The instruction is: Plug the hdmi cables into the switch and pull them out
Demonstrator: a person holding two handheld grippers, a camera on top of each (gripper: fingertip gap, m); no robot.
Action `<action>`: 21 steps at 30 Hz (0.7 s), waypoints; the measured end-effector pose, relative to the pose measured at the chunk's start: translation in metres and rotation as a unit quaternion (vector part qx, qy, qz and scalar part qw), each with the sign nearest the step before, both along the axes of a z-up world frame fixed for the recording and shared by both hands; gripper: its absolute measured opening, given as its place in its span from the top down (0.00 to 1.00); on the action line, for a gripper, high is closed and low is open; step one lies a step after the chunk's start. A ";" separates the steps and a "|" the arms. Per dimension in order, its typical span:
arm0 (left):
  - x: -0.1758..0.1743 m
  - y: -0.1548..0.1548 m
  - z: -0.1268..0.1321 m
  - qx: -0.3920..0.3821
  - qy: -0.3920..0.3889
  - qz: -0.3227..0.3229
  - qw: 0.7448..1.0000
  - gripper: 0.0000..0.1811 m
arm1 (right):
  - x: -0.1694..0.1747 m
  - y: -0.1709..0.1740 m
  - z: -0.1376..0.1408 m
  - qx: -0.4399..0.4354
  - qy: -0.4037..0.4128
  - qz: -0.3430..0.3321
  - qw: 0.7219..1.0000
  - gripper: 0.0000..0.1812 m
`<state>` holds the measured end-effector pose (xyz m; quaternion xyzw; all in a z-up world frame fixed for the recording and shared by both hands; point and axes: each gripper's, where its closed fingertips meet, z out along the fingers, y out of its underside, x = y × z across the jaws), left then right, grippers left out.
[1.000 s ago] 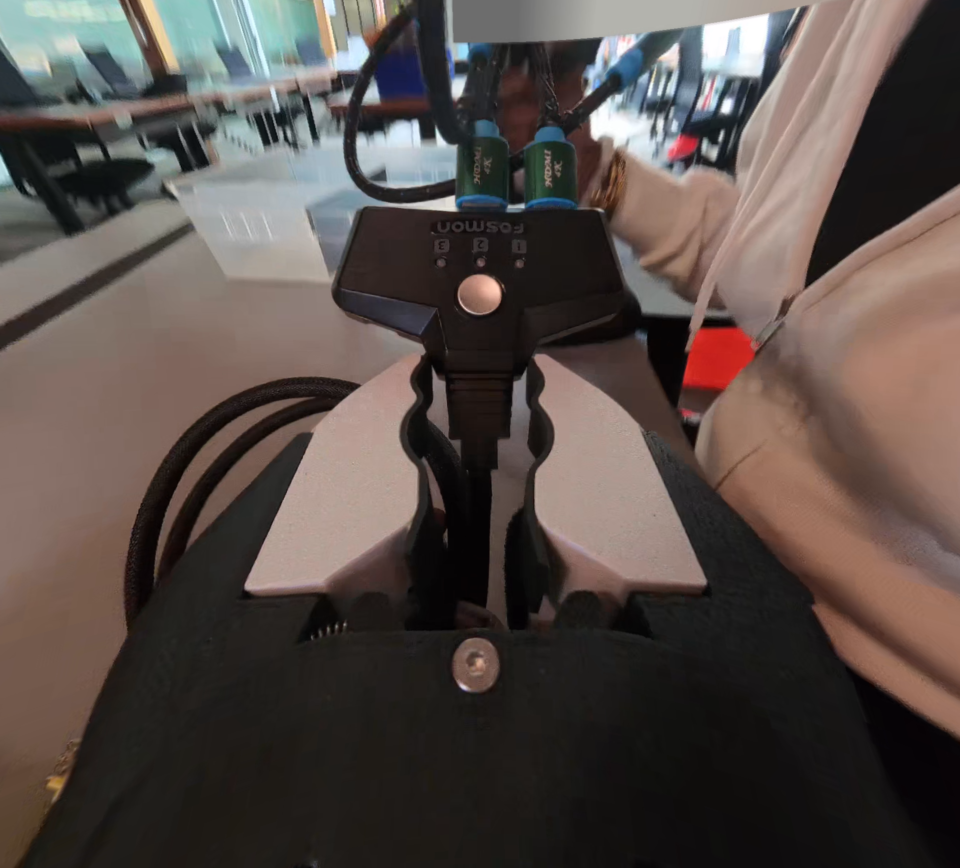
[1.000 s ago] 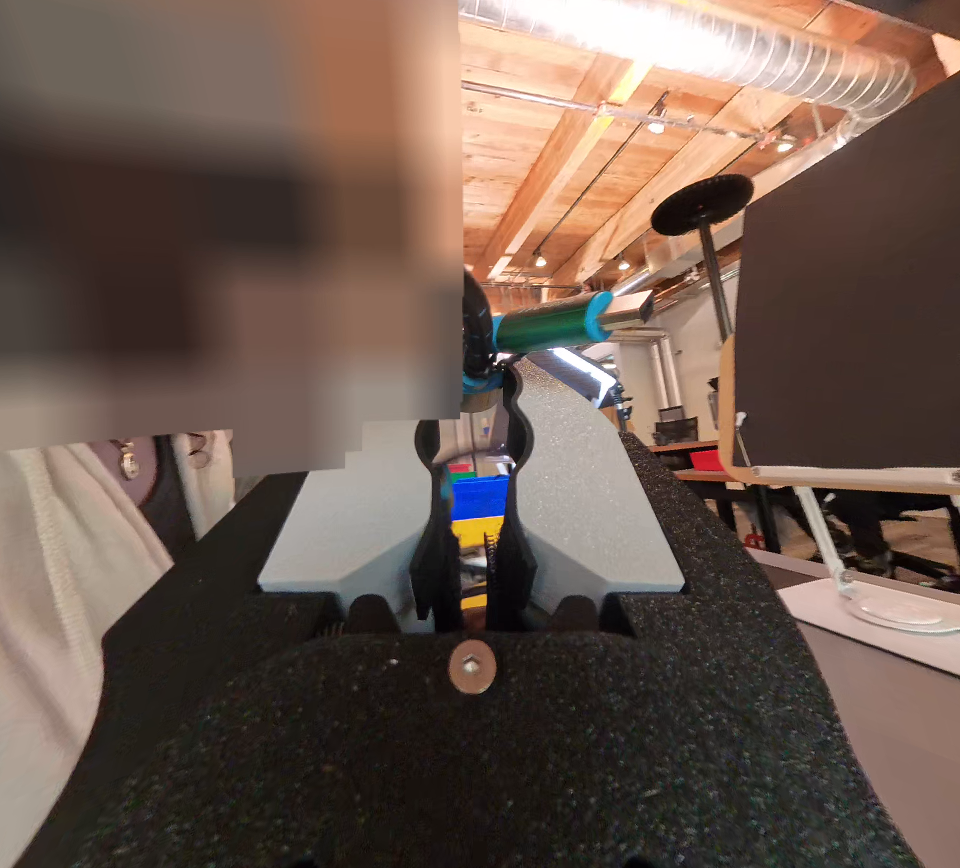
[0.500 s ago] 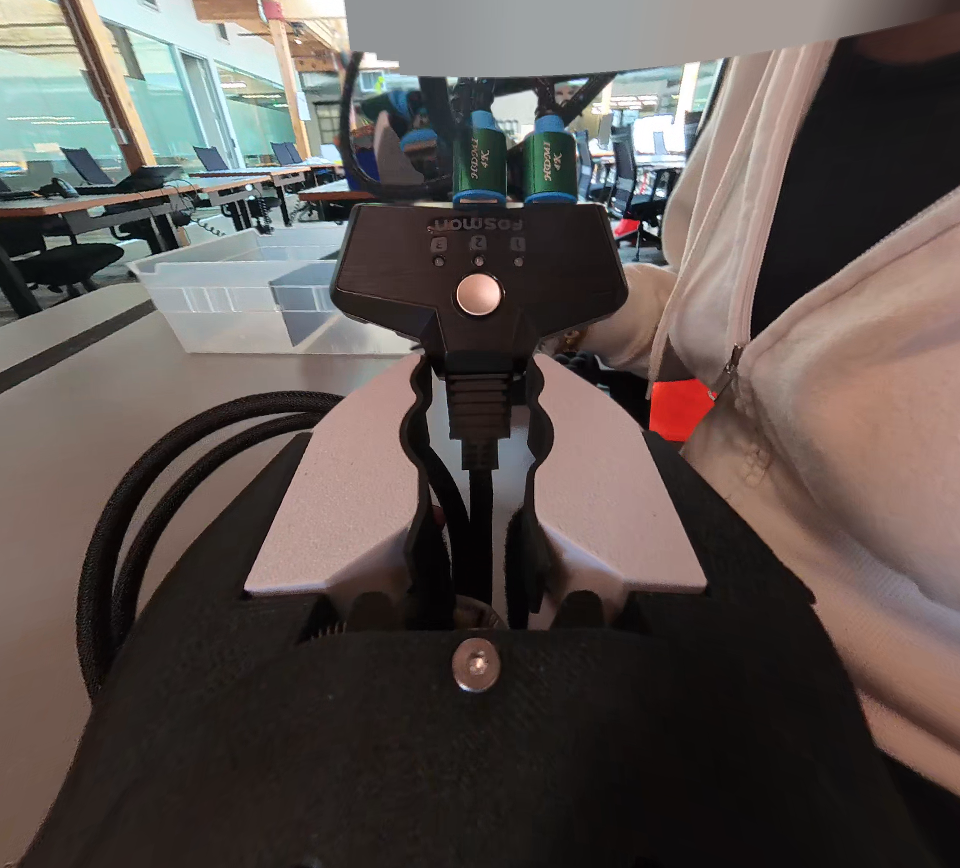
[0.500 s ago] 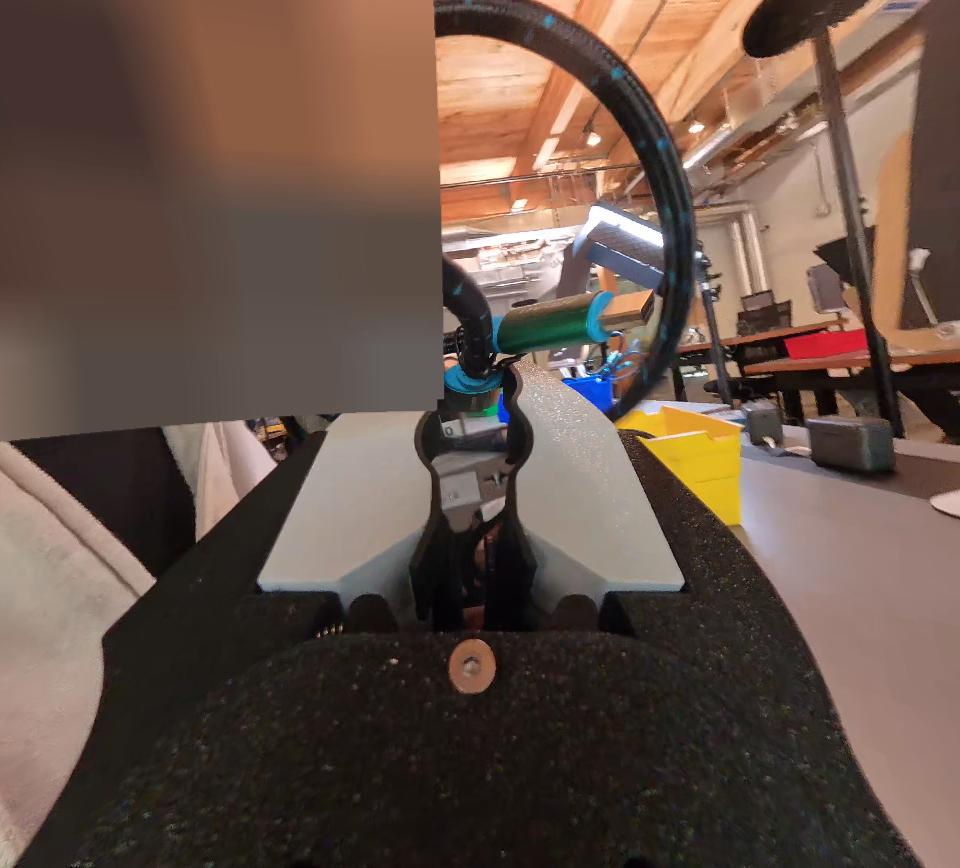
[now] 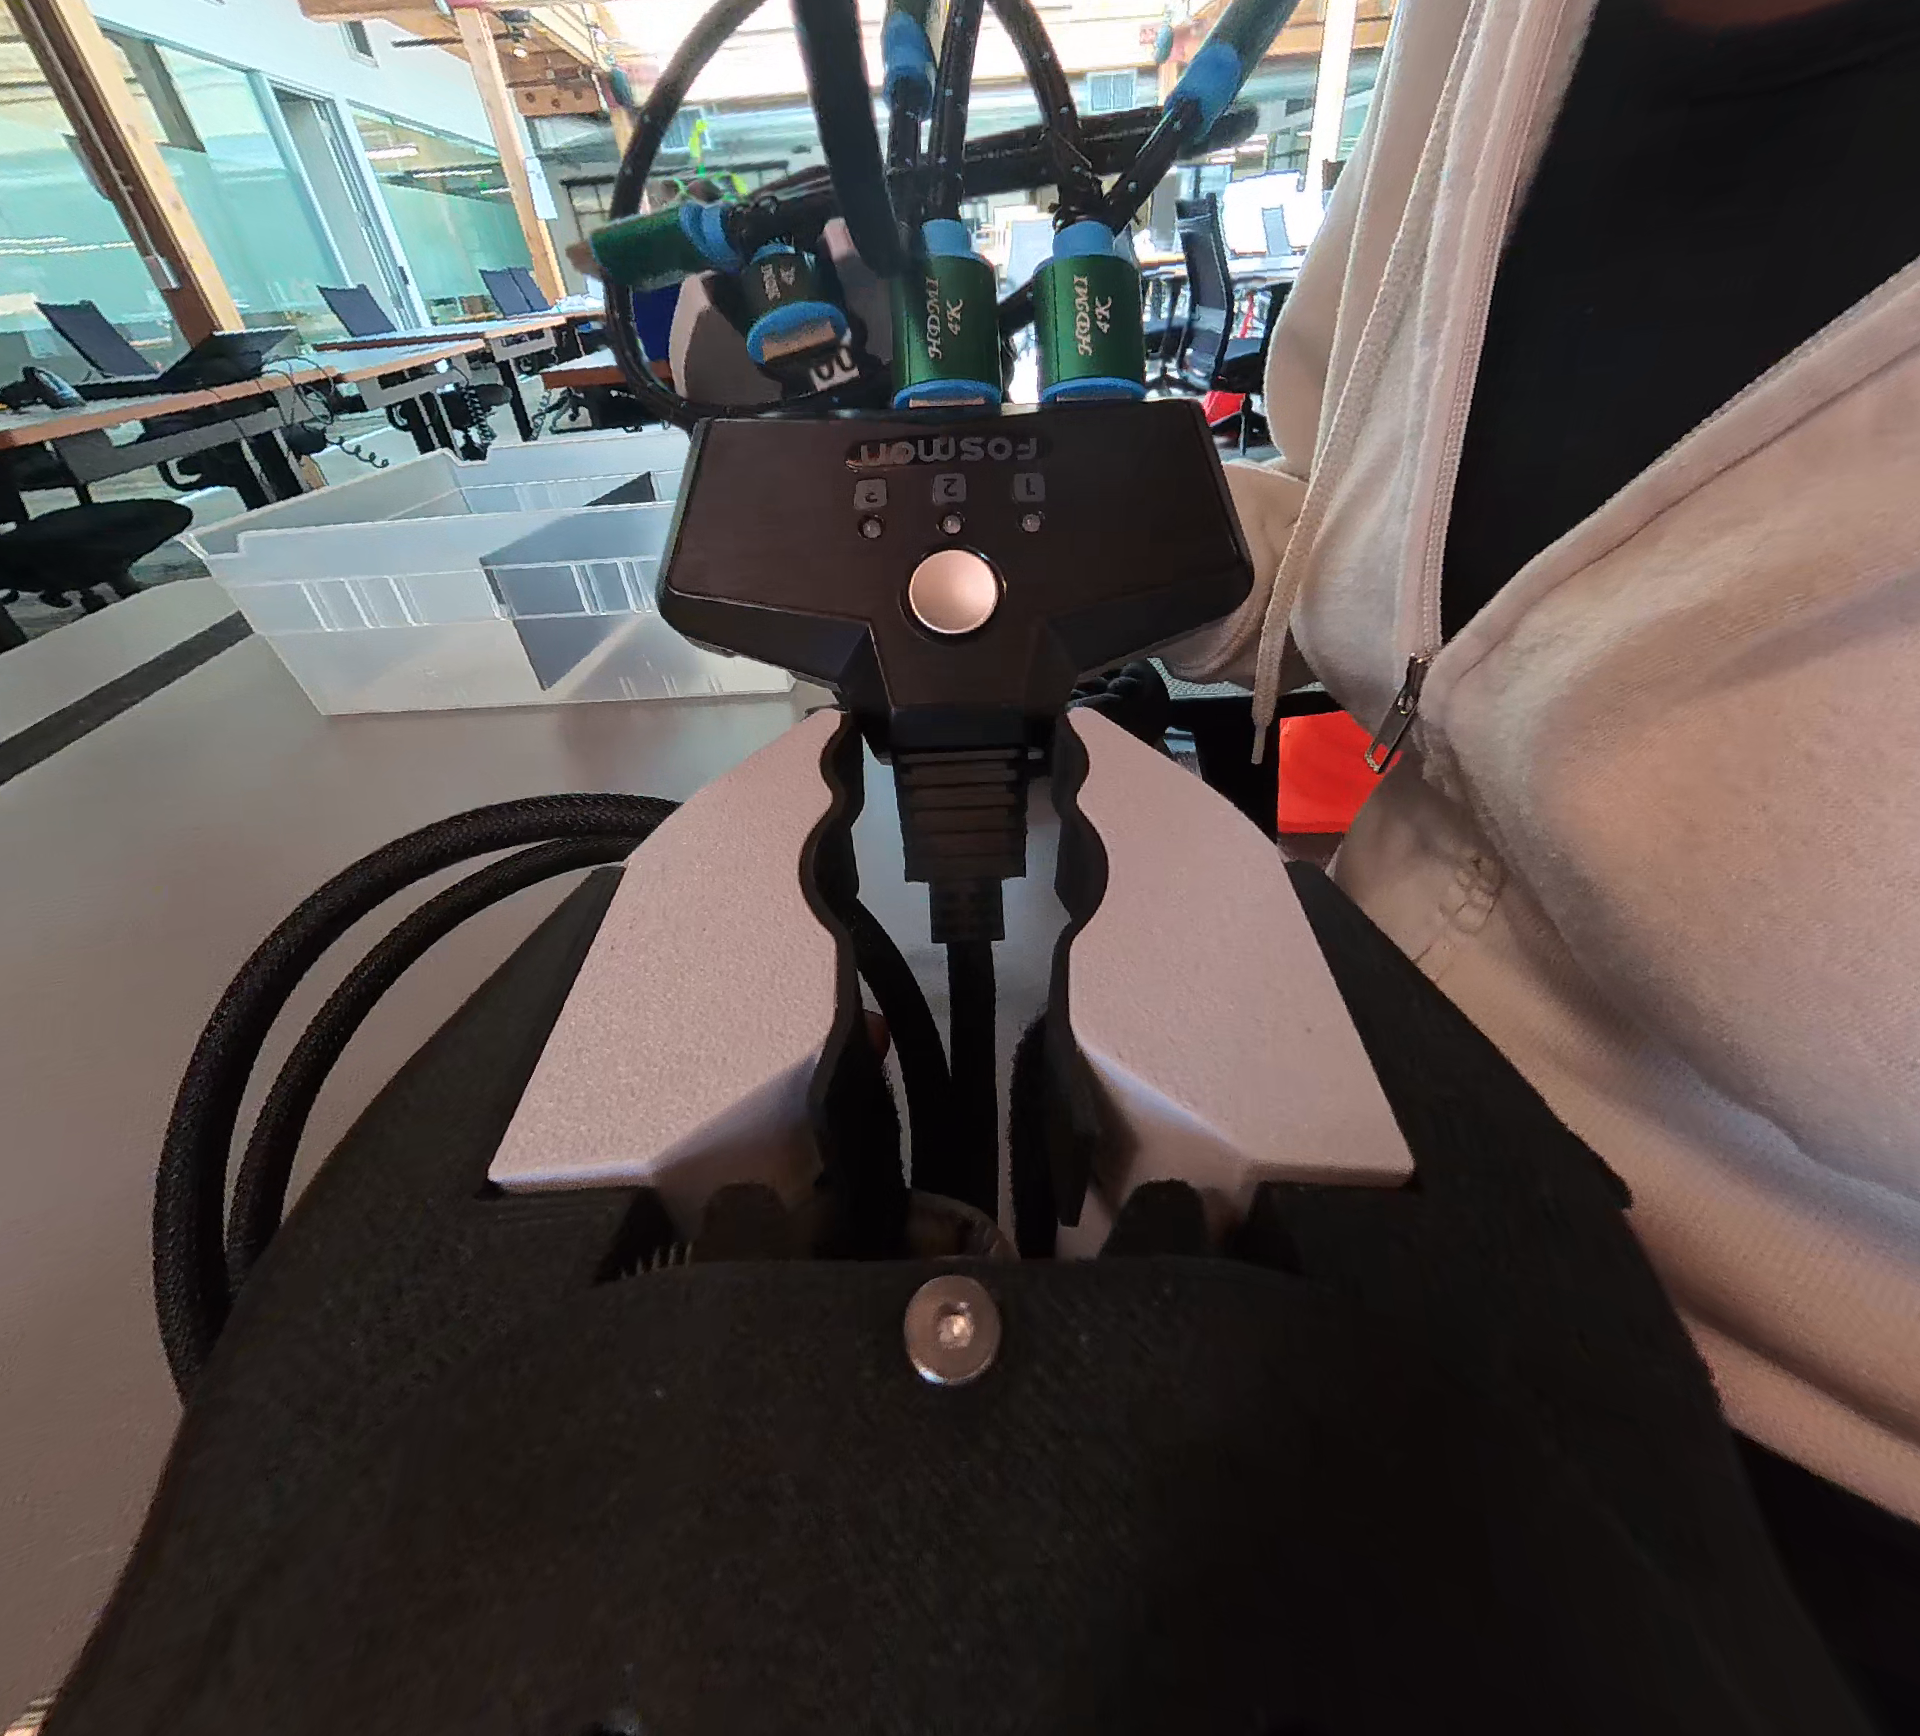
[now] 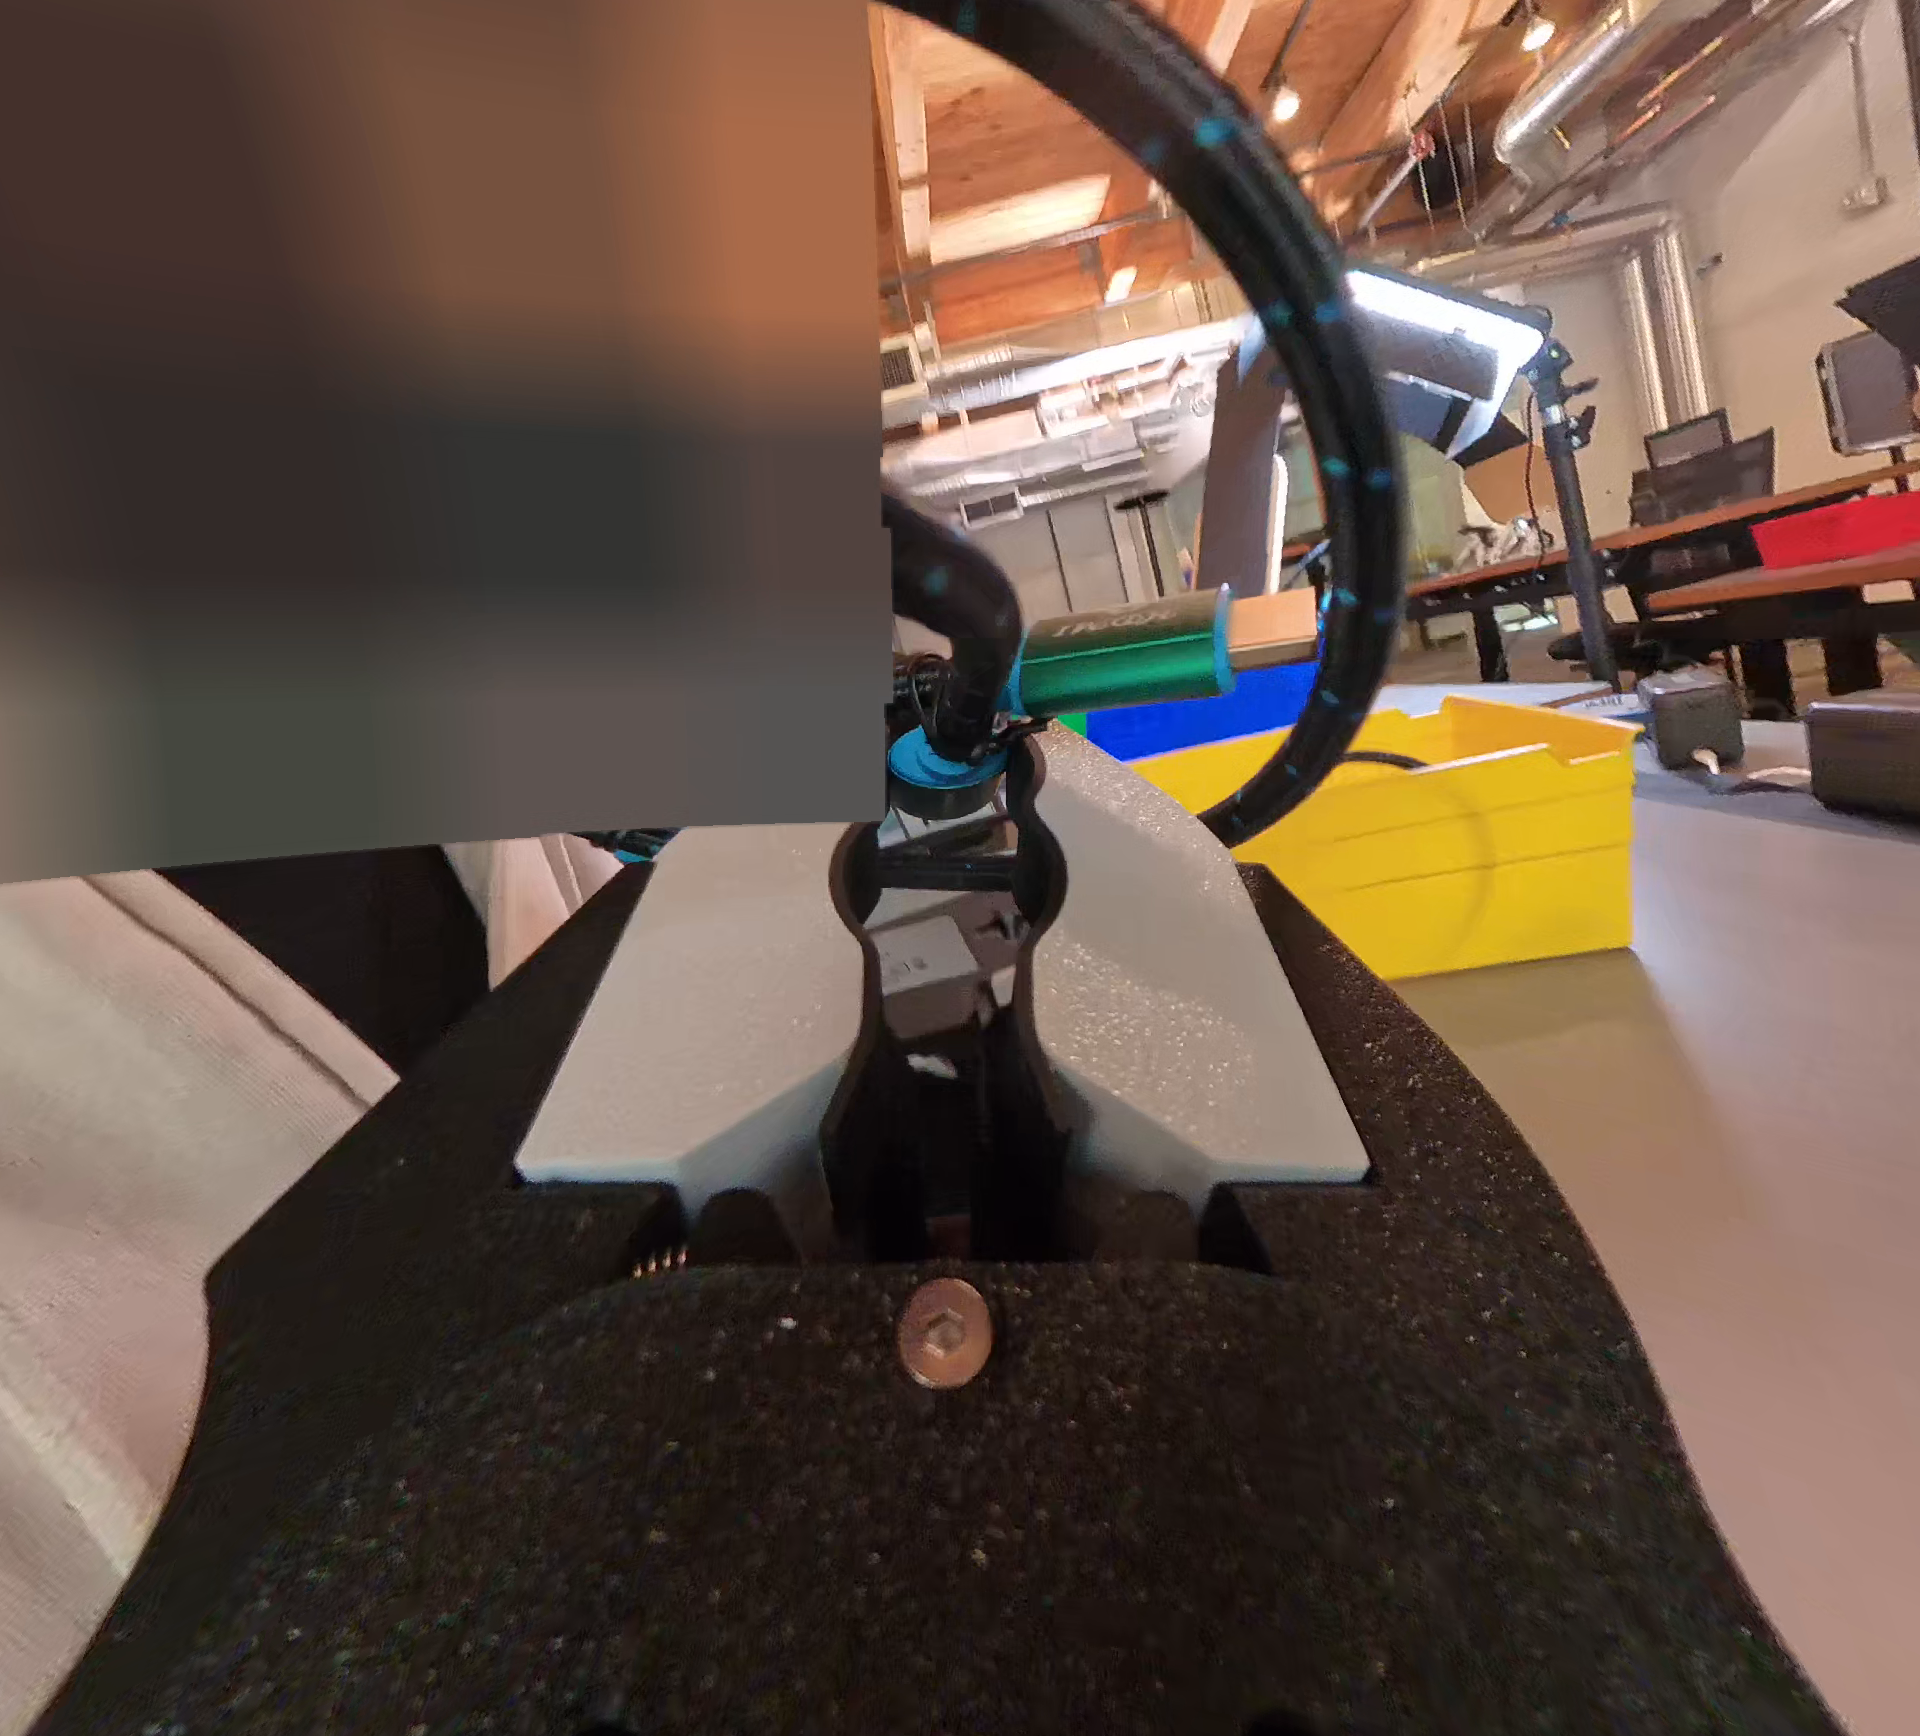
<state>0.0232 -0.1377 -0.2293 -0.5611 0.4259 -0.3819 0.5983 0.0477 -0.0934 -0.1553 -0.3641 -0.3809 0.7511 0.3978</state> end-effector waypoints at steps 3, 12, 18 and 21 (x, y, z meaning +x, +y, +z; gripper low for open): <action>0.000 0.002 -0.001 -0.003 0.003 0.007 1.000 0.81 | -0.007 -0.002 -0.013 0.047 -0.042 -0.038 0.997 0.88; 0.002 0.007 -0.007 -0.036 0.012 0.002 0.999 0.81 | -0.004 0.004 -0.019 0.120 -0.120 -0.080 0.982 0.88; 0.013 0.010 -0.026 -0.071 0.080 -0.003 0.994 0.81 | -0.002 0.006 -0.030 0.144 -0.205 -0.059 0.966 0.88; 0.018 0.013 -0.036 -0.091 0.113 -0.004 0.989 0.81 | 0.003 0.007 -0.039 0.141 -0.237 -0.036 0.961 0.88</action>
